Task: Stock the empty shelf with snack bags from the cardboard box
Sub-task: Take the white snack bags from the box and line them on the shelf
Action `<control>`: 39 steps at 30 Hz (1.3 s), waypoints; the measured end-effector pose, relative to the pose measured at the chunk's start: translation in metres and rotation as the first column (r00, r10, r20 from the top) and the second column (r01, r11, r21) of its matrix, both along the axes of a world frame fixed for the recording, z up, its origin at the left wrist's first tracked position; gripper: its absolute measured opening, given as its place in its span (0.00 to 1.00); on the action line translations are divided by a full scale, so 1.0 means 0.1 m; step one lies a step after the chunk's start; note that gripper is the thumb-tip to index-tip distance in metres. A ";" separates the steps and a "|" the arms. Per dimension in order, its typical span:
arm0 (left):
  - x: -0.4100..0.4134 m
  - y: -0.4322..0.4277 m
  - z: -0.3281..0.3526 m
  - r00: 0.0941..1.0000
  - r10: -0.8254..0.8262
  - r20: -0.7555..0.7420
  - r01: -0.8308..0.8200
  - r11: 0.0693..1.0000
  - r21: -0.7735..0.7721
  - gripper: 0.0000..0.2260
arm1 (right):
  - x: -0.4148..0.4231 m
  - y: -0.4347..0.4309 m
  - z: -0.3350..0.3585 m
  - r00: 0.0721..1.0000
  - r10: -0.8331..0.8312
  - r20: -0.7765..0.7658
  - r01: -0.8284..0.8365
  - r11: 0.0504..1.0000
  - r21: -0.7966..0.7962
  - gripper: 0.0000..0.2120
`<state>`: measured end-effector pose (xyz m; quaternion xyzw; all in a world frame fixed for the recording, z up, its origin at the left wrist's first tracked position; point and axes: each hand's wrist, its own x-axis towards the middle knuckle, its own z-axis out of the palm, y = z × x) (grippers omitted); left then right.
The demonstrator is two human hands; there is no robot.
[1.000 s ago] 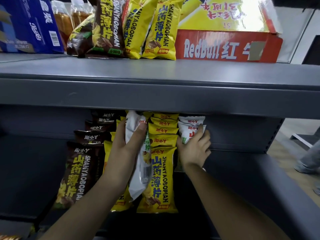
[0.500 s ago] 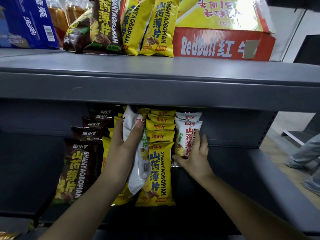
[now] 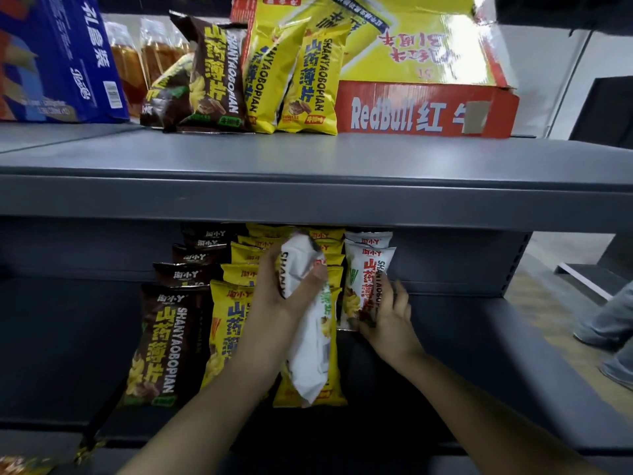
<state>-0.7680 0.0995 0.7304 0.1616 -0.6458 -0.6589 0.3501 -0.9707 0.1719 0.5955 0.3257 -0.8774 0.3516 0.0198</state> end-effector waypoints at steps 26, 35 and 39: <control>-1.57 0.65 -0.70 0.803 0.438 0.404 -0.250 0.863 -0.439 0.40 | 0.09 0.84 0.21 0.952 0.148 0.270 -0.130 0.988 -0.081 0.11; -1.70 0.42 -0.94 0.766 0.440 0.469 -0.162 0.838 -0.521 0.43 | -0.08 0.43 0.02 0.972 0.060 0.226 -0.043 0.996 -0.079 0.09; -1.68 0.38 -1.07 0.696 0.447 0.563 -0.155 0.858 -0.490 0.41 | -0.13 0.36 0.00 0.963 0.052 0.264 0.003 0.979 -0.204 0.12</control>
